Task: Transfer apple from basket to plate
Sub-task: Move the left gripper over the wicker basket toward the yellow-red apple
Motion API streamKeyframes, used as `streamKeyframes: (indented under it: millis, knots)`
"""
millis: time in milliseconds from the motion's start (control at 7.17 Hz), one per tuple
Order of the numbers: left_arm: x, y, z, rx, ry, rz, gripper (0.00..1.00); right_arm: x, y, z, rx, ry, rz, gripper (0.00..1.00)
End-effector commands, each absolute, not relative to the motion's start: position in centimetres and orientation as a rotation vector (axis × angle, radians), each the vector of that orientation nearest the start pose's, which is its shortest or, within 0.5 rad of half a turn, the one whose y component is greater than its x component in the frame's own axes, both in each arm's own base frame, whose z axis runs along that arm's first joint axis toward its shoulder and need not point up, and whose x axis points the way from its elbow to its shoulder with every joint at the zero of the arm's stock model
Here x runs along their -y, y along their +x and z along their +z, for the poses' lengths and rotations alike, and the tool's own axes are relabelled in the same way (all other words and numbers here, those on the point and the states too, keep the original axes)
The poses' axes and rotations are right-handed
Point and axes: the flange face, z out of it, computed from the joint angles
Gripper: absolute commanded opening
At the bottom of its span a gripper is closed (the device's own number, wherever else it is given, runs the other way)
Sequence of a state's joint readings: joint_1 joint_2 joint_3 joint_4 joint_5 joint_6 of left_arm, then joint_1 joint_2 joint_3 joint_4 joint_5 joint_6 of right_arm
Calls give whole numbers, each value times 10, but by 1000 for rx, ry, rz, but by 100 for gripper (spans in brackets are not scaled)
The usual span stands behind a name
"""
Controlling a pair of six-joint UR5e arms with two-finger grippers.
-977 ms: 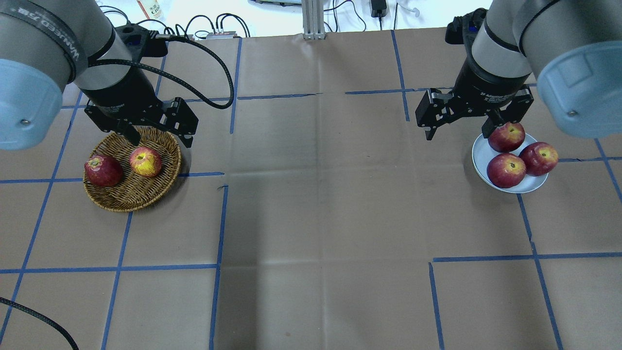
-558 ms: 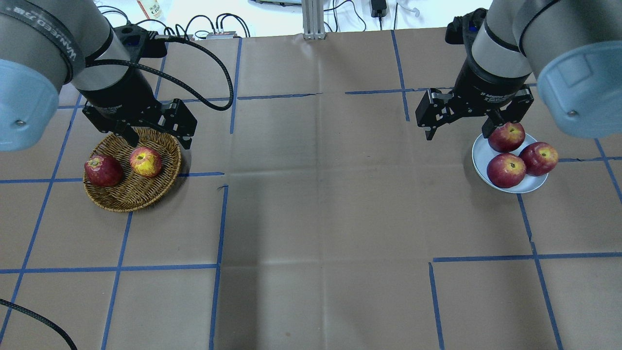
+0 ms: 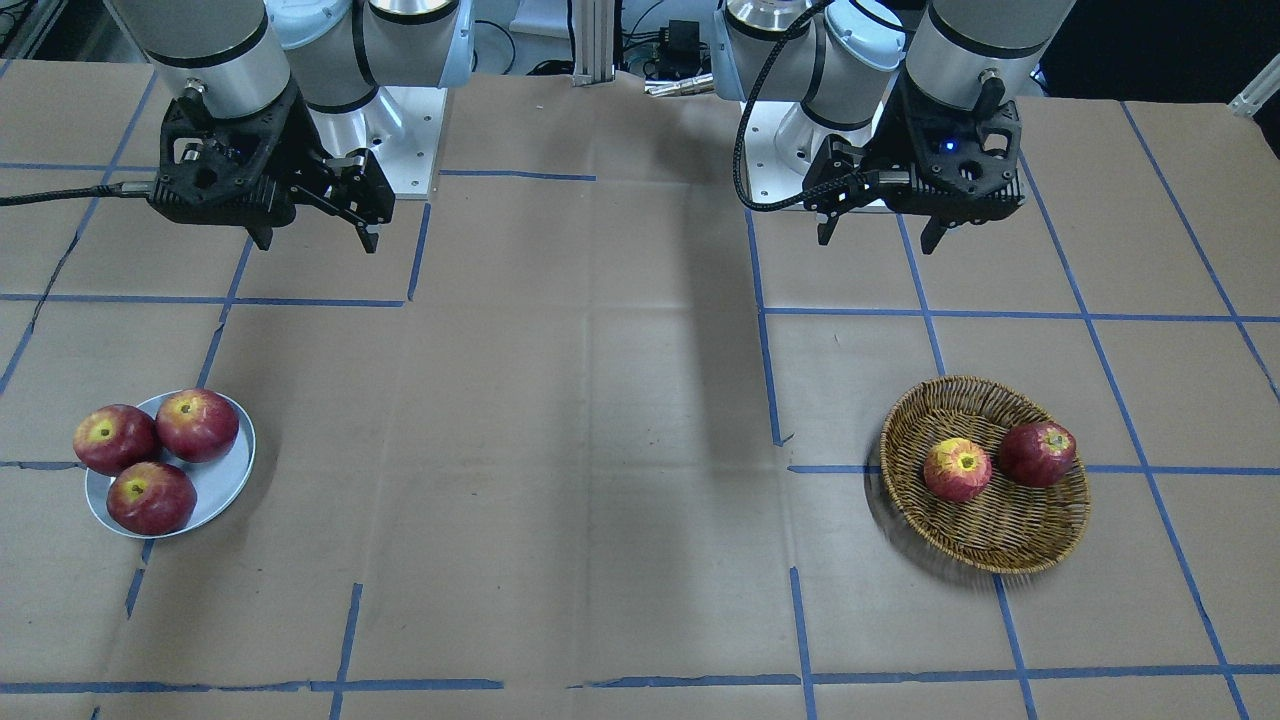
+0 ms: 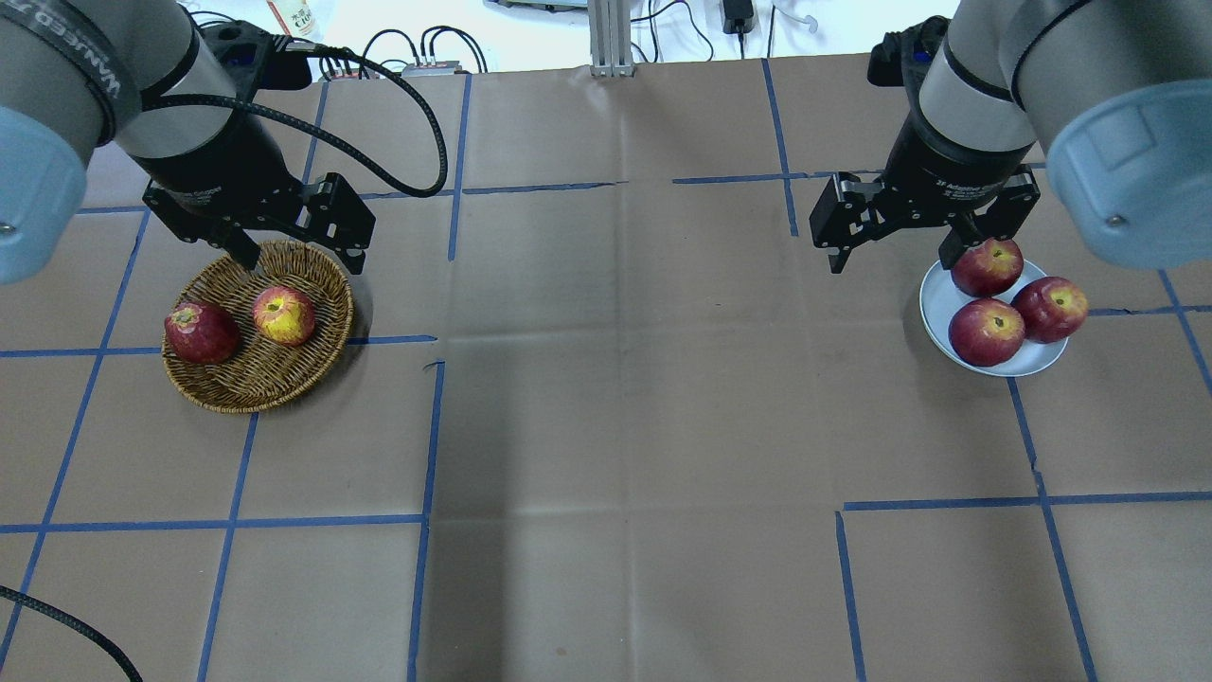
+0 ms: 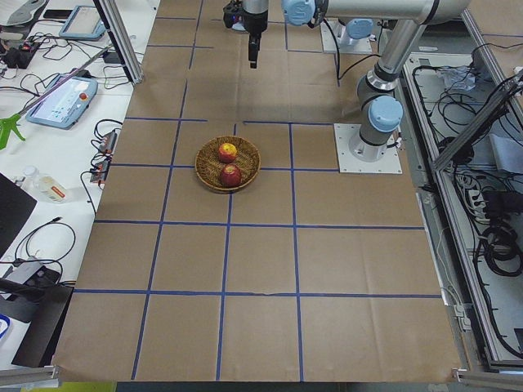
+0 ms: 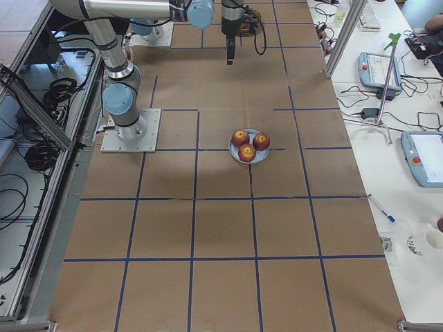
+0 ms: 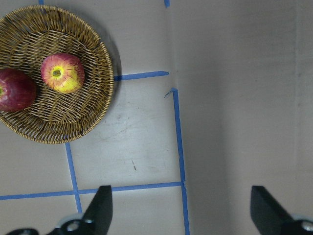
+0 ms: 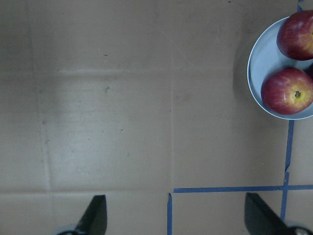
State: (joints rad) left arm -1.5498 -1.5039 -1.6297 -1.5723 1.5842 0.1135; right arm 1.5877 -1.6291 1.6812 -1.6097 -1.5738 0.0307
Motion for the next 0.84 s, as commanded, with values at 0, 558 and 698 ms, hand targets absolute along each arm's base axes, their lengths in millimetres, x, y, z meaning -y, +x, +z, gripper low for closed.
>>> streamKeyframes:
  millis: [0, 558, 698]
  knots:
    - [464, -122, 491, -3124, 141, -11, 99, 463, 141, 465, -3145, 22, 22, 100]
    - [470, -117, 487, -3124, 120, 4, 99, 463, 141, 465, -3145, 22, 22, 100]
    - [474, -113, 485, -3125, 127, 6, 99, 463, 141, 465, -3145, 22, 22, 100]
